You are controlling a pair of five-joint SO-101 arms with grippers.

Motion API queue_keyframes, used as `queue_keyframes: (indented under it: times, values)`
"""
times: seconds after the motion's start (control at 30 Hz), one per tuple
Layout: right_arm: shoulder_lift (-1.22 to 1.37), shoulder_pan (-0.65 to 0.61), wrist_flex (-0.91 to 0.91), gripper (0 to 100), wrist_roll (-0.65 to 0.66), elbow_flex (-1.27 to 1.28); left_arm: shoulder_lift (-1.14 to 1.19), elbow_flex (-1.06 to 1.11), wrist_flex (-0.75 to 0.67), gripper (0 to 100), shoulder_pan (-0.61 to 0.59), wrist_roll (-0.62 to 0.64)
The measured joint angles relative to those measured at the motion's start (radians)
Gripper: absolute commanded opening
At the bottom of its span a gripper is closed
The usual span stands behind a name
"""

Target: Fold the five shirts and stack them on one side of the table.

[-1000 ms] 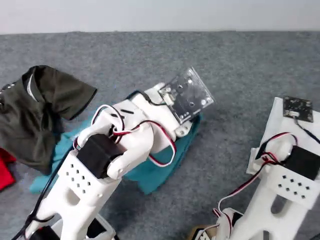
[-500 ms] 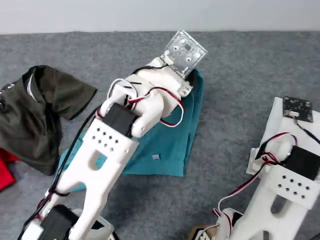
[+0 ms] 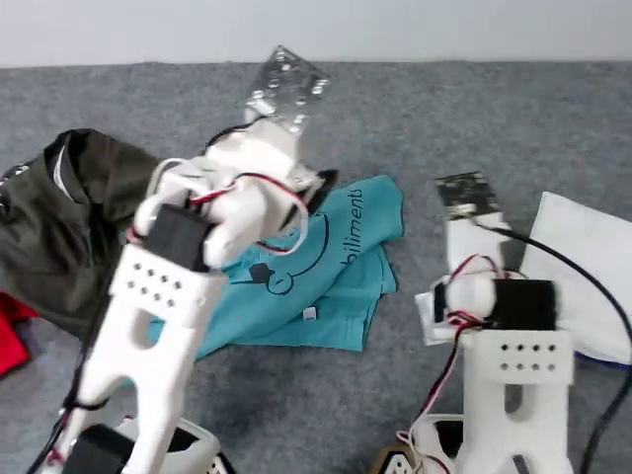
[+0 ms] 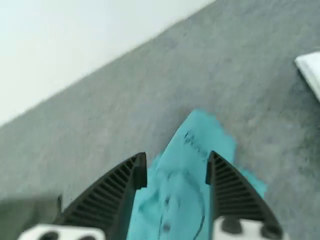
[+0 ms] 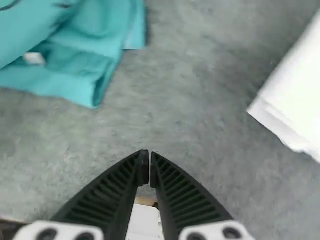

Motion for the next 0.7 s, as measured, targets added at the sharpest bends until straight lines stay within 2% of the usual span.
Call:
queue_keyframes:
  times: [0.2, 0.43, 0.7]
  values:
    - [0.112, -0.173, 0.000, 1.9, 0.063, 0.000, -0.038, 0.000, 0.164, 20, -0.157, -0.041]
    - [0.347, -0.321, 0.000, 16.1, 0.112, -0.140, -0.038, 0.000, 0.304, 20, -0.388, -0.103]
    - [0.585, -0.522, -0.032, 16.8, 0.115, -0.181, -0.038, 0.000, 0.434, 20, -0.651, -0.160]
